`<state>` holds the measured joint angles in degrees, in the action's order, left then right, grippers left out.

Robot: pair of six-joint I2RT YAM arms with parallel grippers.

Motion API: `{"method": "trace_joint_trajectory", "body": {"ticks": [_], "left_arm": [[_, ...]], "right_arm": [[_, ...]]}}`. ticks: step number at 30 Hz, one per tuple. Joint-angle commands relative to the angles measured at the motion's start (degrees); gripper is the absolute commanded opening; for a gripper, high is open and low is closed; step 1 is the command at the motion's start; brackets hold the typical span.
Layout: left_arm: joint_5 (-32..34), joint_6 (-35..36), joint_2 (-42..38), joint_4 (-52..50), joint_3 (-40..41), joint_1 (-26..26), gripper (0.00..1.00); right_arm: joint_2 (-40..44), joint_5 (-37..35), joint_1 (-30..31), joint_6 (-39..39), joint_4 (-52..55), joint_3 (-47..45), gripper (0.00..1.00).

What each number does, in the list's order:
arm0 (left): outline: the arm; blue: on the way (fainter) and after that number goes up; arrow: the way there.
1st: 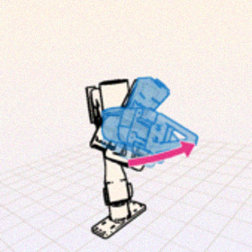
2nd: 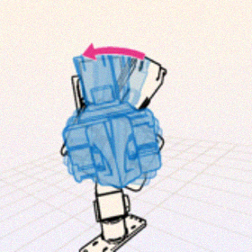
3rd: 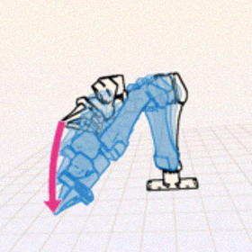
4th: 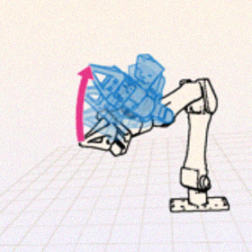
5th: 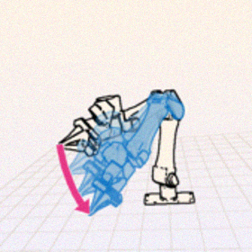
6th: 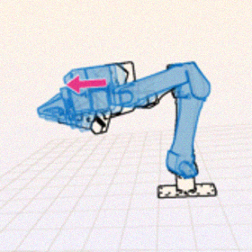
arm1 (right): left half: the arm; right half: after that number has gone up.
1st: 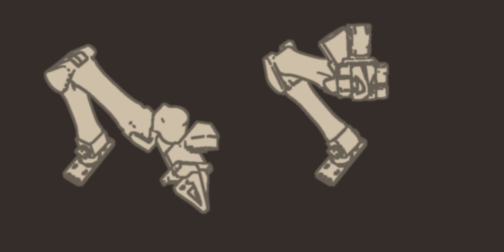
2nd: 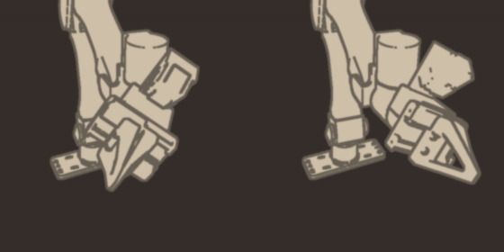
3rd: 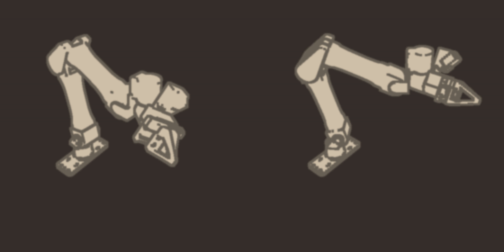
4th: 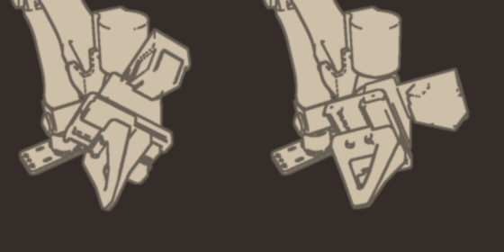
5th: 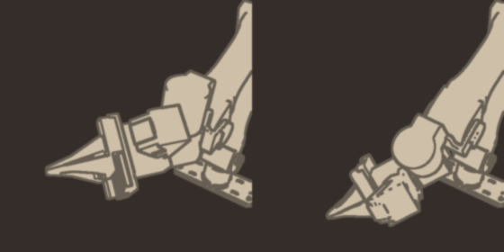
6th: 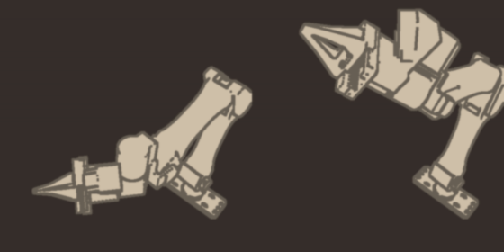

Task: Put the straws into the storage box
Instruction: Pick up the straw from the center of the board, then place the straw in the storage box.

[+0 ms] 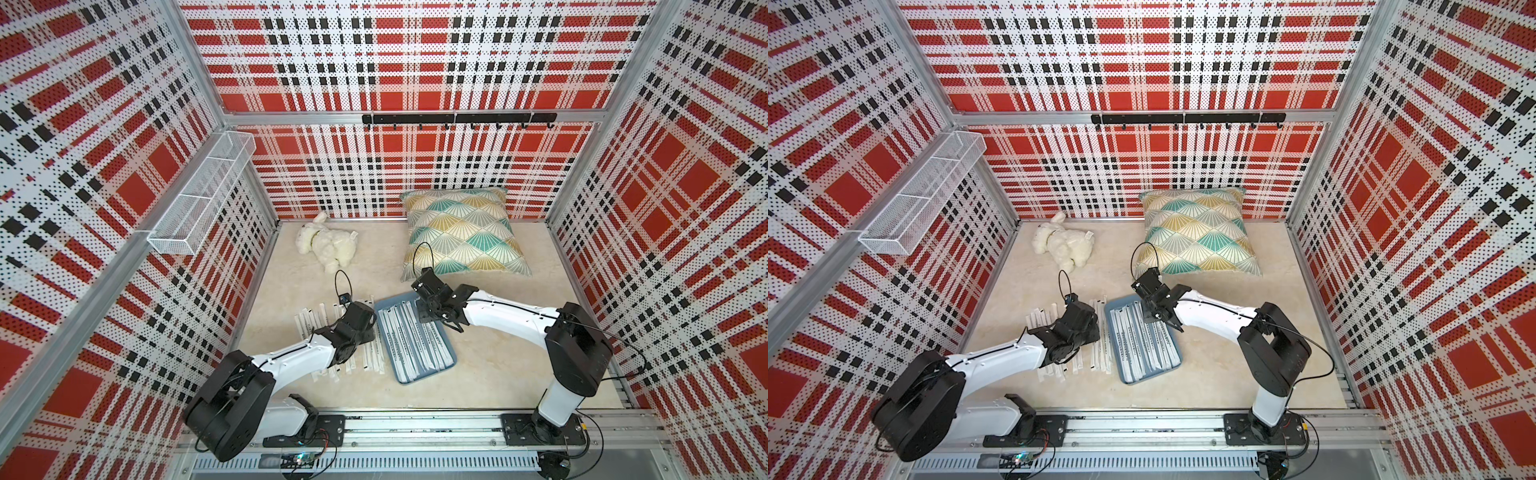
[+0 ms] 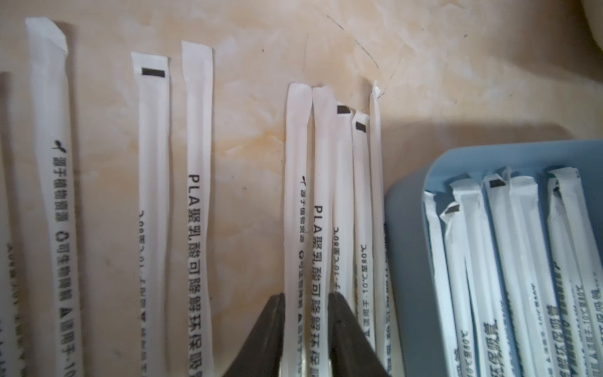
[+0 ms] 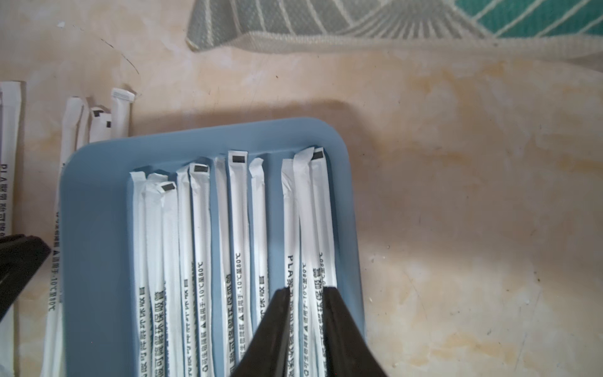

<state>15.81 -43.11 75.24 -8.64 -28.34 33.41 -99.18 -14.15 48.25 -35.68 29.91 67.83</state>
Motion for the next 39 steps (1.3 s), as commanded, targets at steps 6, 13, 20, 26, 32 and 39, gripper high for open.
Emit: {"method": "trace_joint_trajectory", "body": {"ticks": [6, 13, 20, 26, 32, 39], "left_arm": [[1.0, 2.4, 4.3, 1.3, -1.2, -1.3, 0.21], [1.4, 2.5, 5.7, 0.0, -1.5, -0.7, 0.10], [6.6, -0.9, -1.9, -8.4, -4.5, 0.2, 0.00], [10.7, -9.8, -10.9, -10.6, -8.5, 4.4, 0.00], [14.6, -21.5, -5.8, -1.1, -12.8, 18.9, 0.00], [13.1, -24.2, 10.0, 3.6, -19.2, 25.0, 0.00]], "right_arm": [[1.8, -0.3, 0.4, -0.5, -0.9, 0.5, 0.25], [1.8, -0.7, 0.5, -0.4, -1.0, 0.6, 0.25], [2.6, -0.9, 0.4, 0.2, -0.7, 0.7, 0.25], [3.5, -2.1, 0.4, 0.3, -0.3, 0.6, 0.24], [7.3, -4.0, -2.3, -0.1, 0.1, -1.3, 0.24], [9.4, -4.7, -4.5, -0.2, 0.3, -2.2, 0.25]]}}
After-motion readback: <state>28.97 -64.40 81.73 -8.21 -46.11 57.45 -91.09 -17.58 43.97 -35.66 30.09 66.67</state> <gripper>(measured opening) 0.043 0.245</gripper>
